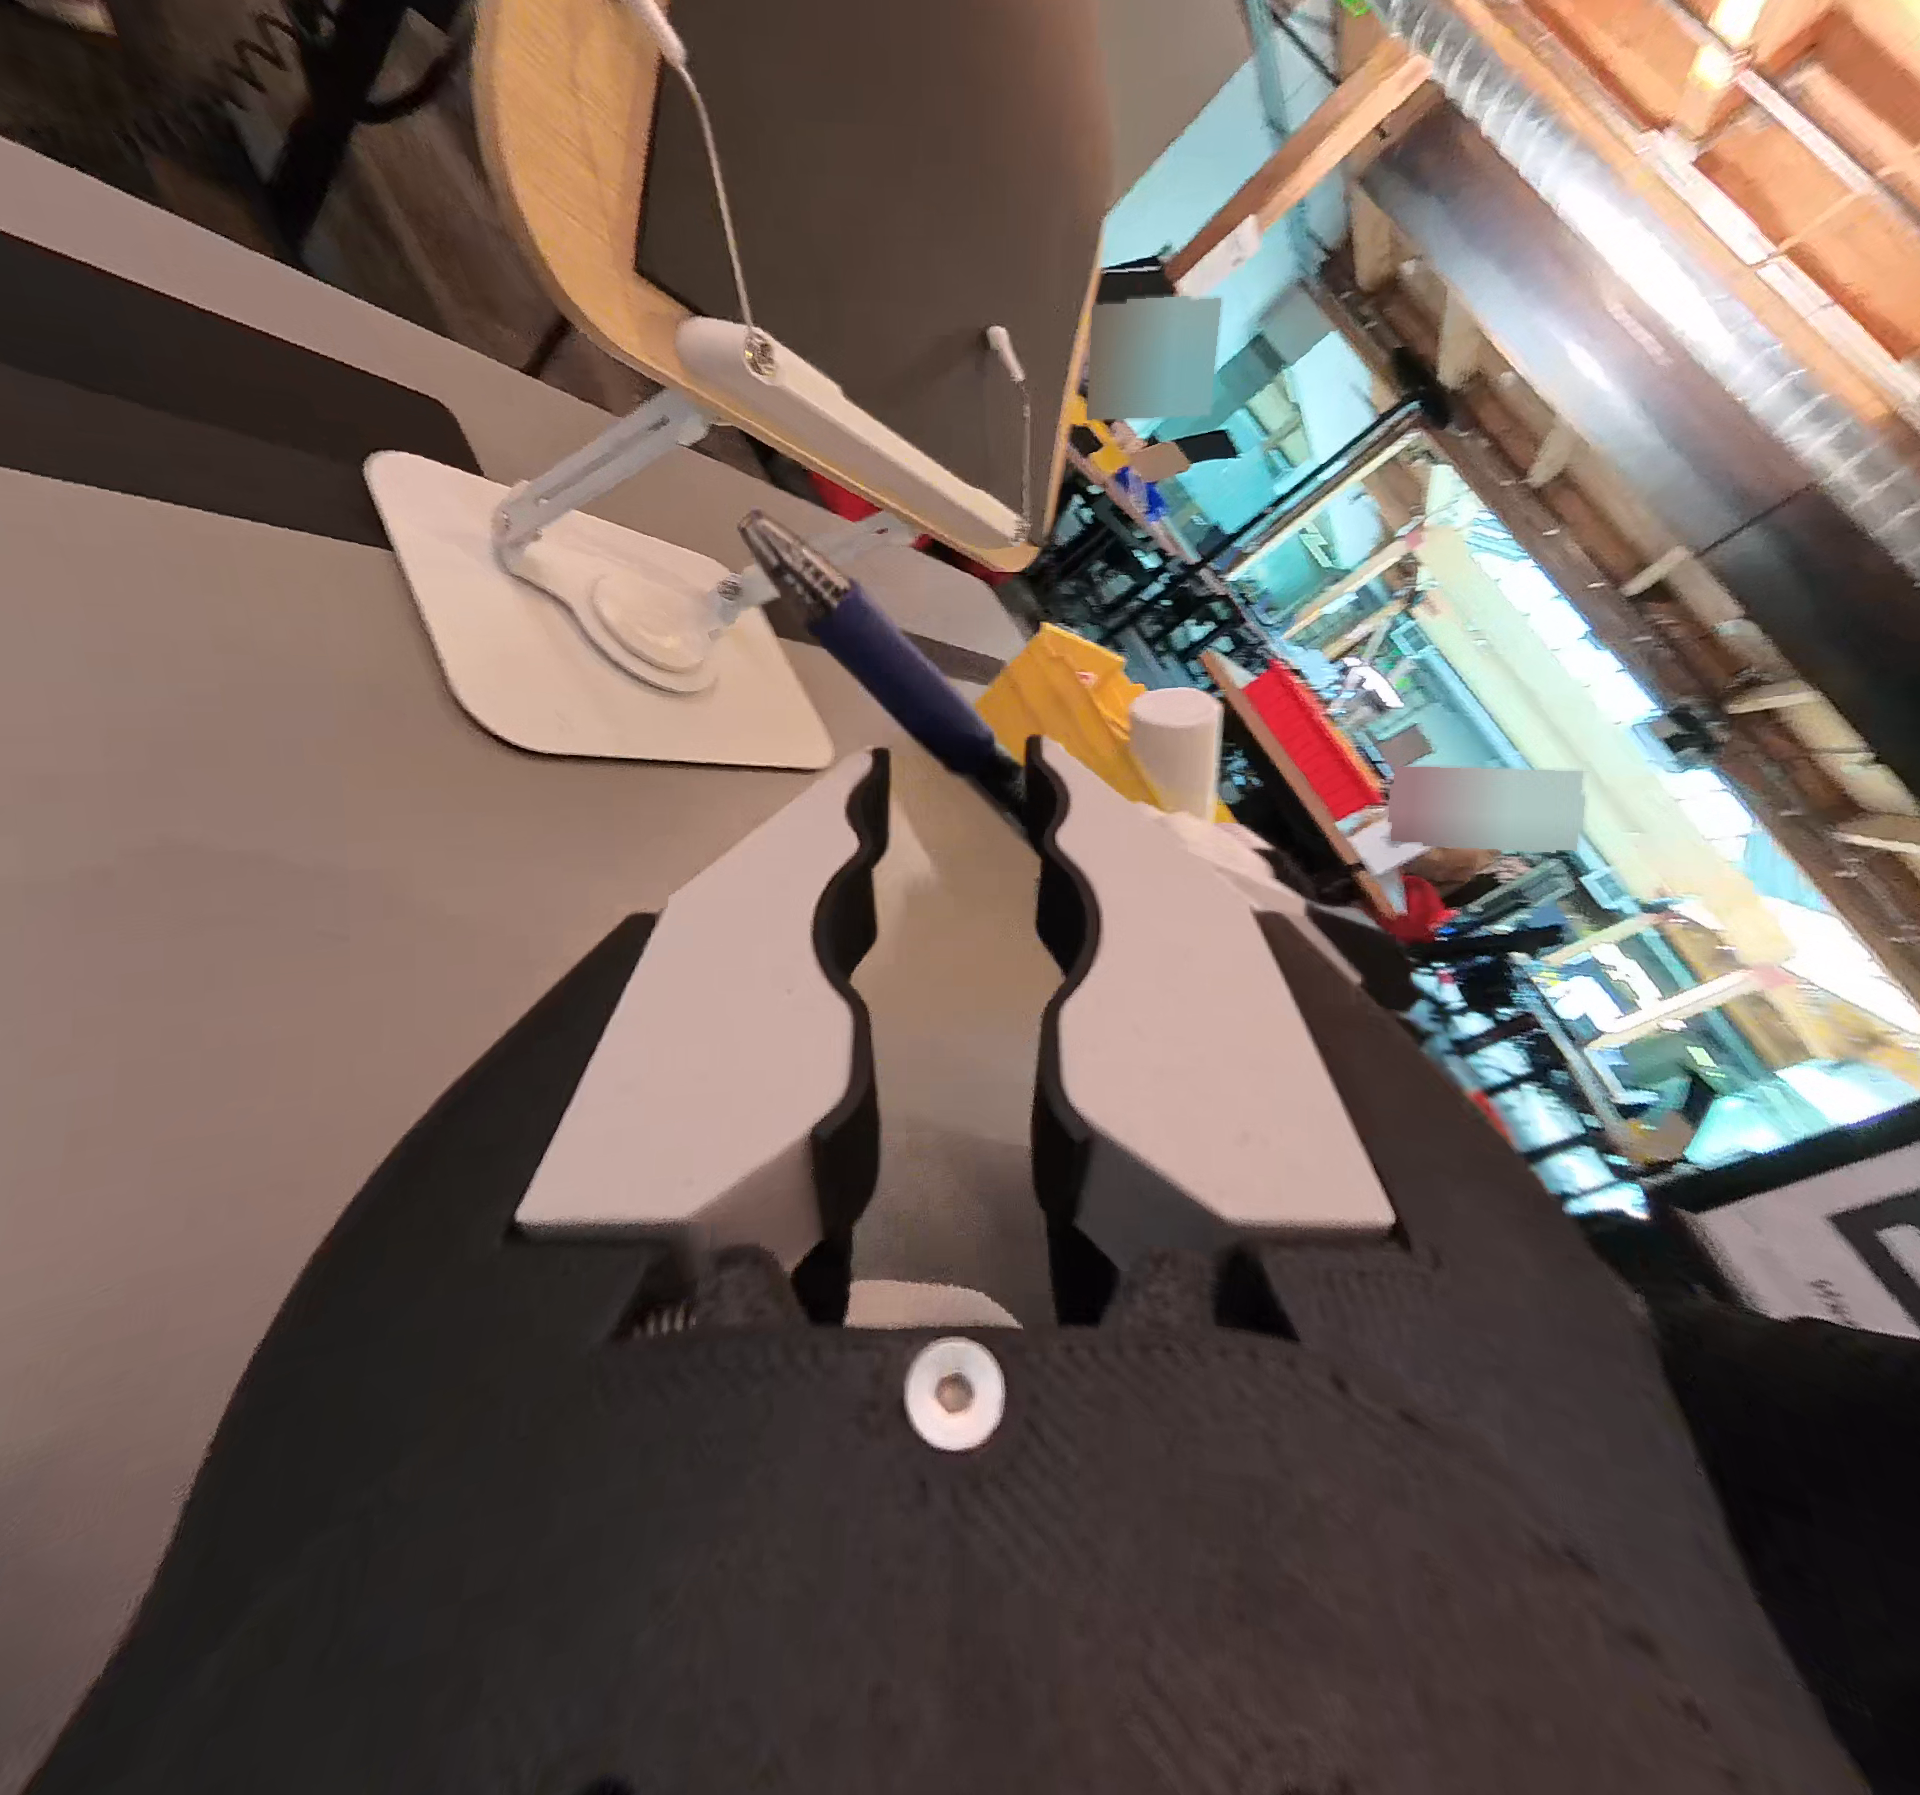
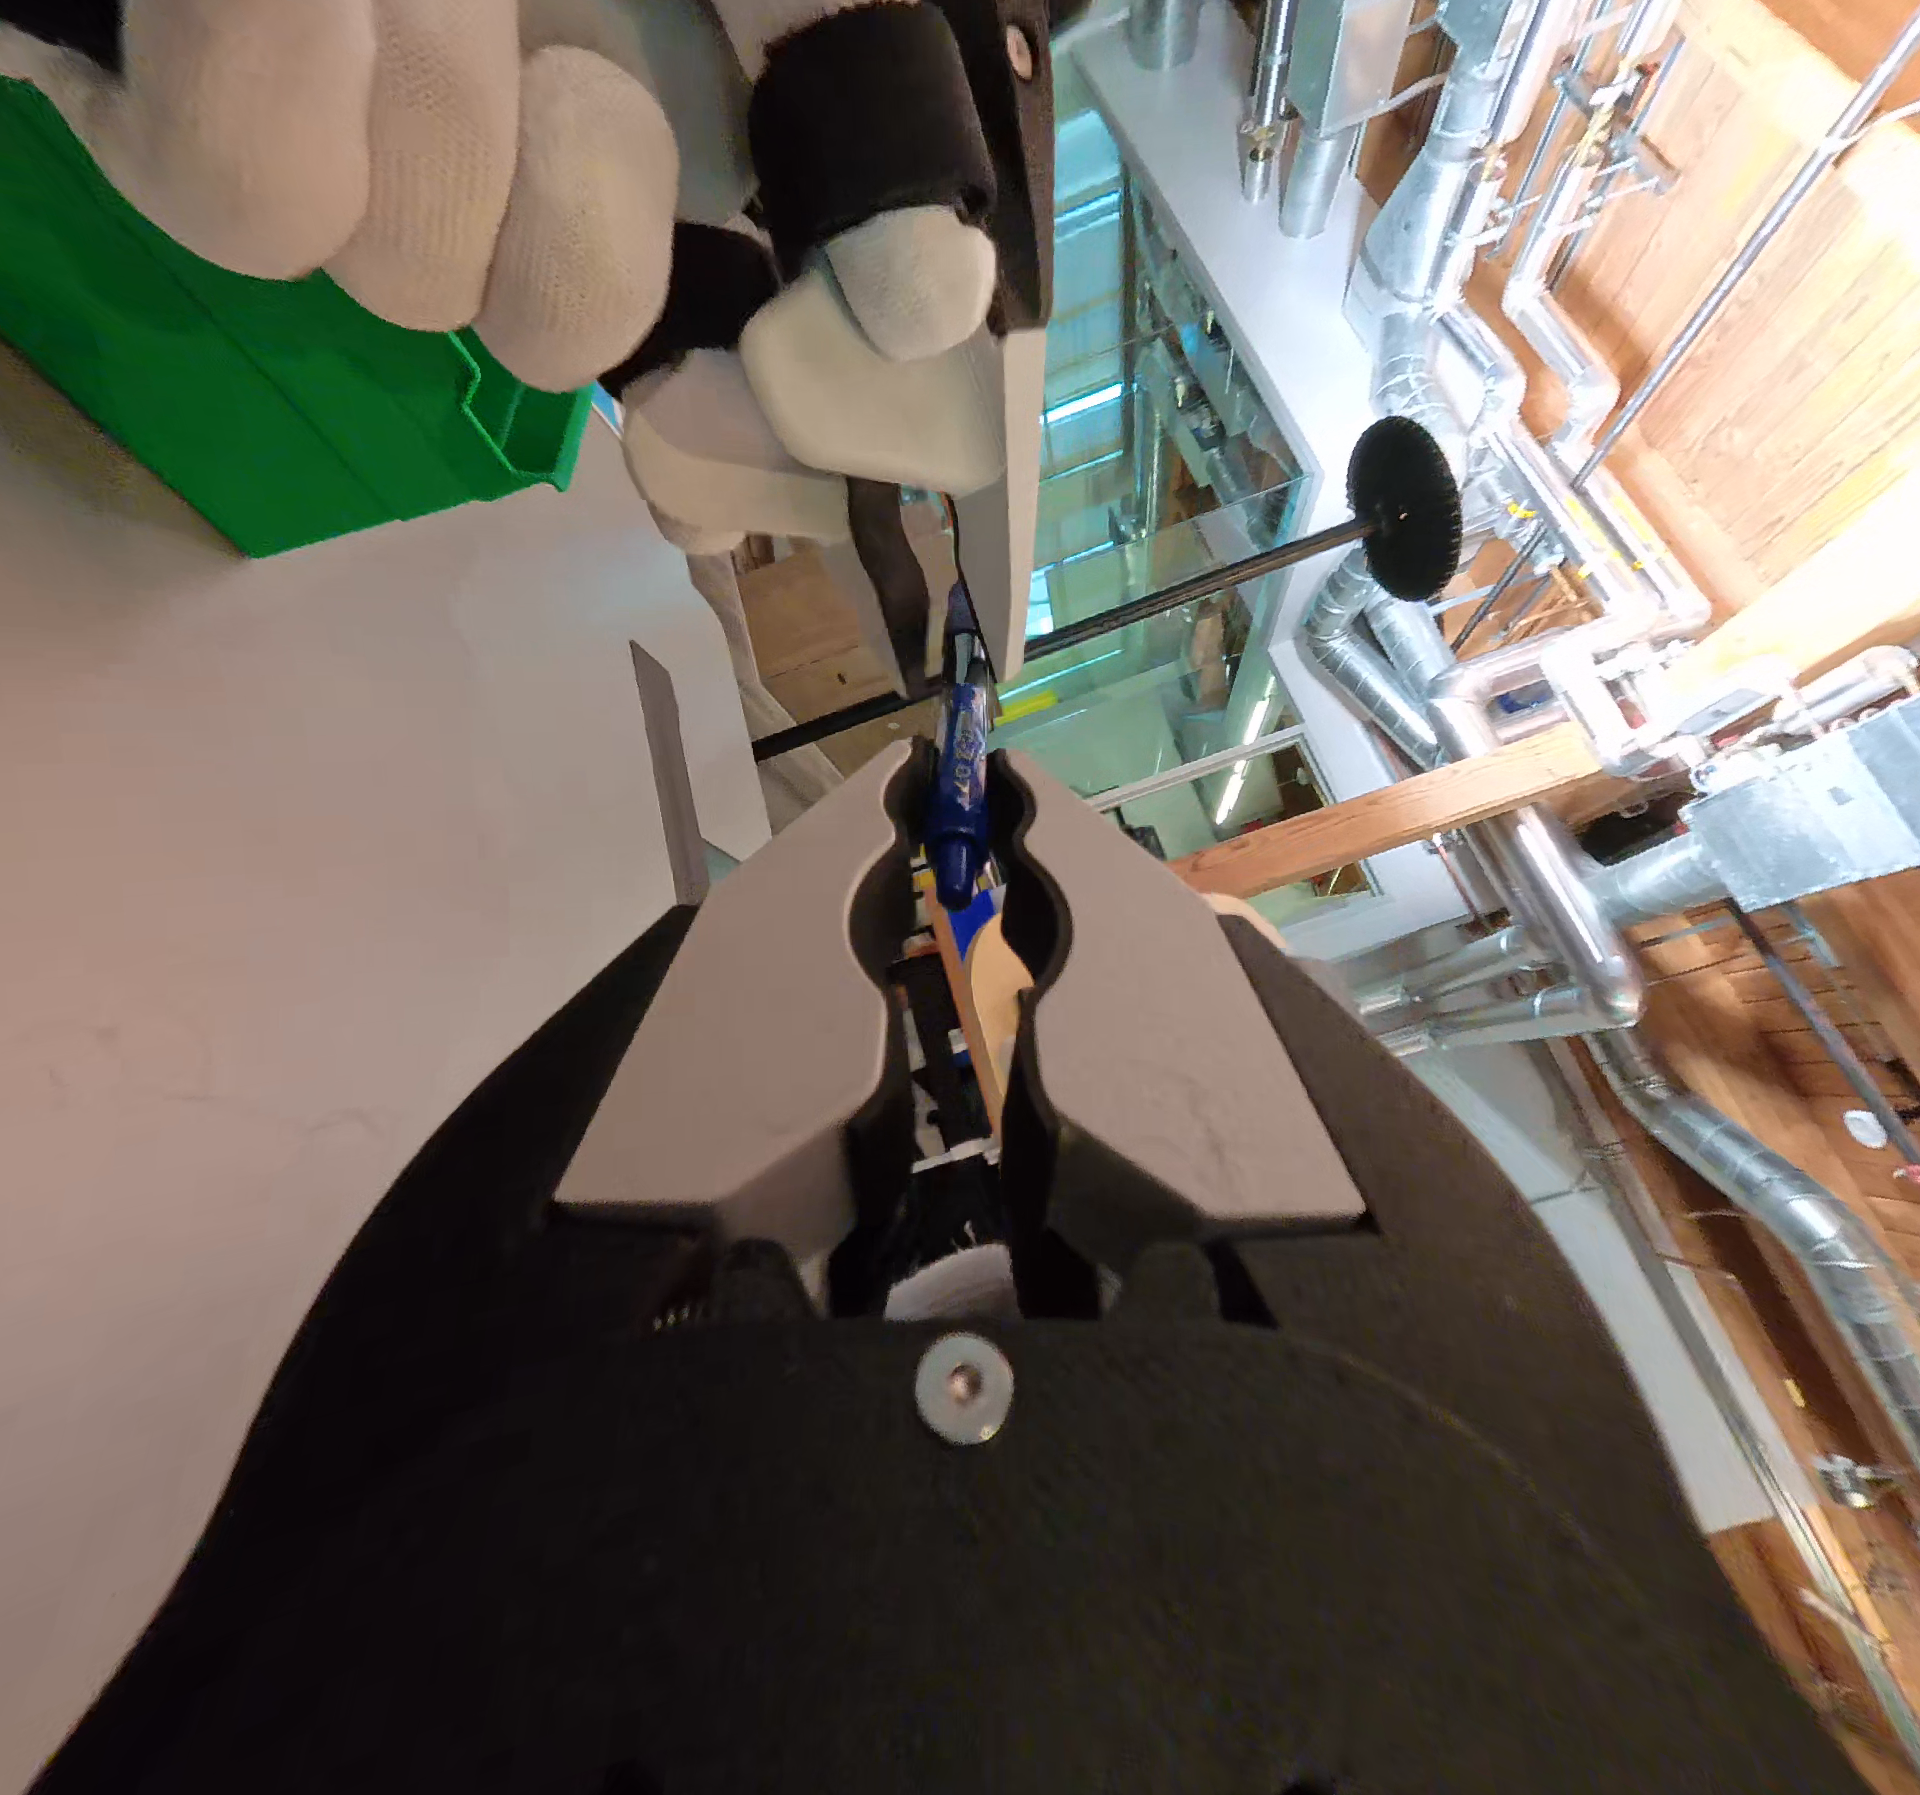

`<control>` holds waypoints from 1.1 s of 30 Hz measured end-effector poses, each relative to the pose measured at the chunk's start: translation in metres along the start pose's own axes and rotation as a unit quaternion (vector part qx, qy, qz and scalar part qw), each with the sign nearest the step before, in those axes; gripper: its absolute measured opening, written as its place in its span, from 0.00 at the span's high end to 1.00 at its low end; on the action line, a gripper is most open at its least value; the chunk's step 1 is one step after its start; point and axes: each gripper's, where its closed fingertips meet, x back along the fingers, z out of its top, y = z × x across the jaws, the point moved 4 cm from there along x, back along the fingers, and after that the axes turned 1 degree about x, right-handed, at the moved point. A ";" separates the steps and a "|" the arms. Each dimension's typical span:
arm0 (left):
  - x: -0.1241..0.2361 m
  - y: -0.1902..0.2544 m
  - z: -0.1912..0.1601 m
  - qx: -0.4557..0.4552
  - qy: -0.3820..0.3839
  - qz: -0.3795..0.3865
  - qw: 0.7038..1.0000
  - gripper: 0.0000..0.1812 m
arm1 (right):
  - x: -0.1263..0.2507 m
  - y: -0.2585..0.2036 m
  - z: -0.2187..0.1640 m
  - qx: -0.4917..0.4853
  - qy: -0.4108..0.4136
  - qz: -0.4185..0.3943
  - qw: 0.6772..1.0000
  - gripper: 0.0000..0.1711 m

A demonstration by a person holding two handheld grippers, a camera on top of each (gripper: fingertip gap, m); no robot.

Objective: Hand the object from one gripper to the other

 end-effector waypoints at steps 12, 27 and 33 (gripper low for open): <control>0.002 0.021 -0.012 -0.370 -0.001 0.173 0.913 0.81 | -0.001 0.000 -0.031 -0.098 -0.058 0.133 0.985 0.96; -0.041 0.027 -0.070 -0.725 -0.173 0.209 0.633 0.80 | 0.047 0.009 -0.035 -0.128 -0.042 0.329 0.935 0.96; -0.049 0.023 -0.079 -0.749 -0.197 0.210 0.596 0.88 | 0.054 0.007 -0.027 -0.132 -0.027 0.356 0.925 0.96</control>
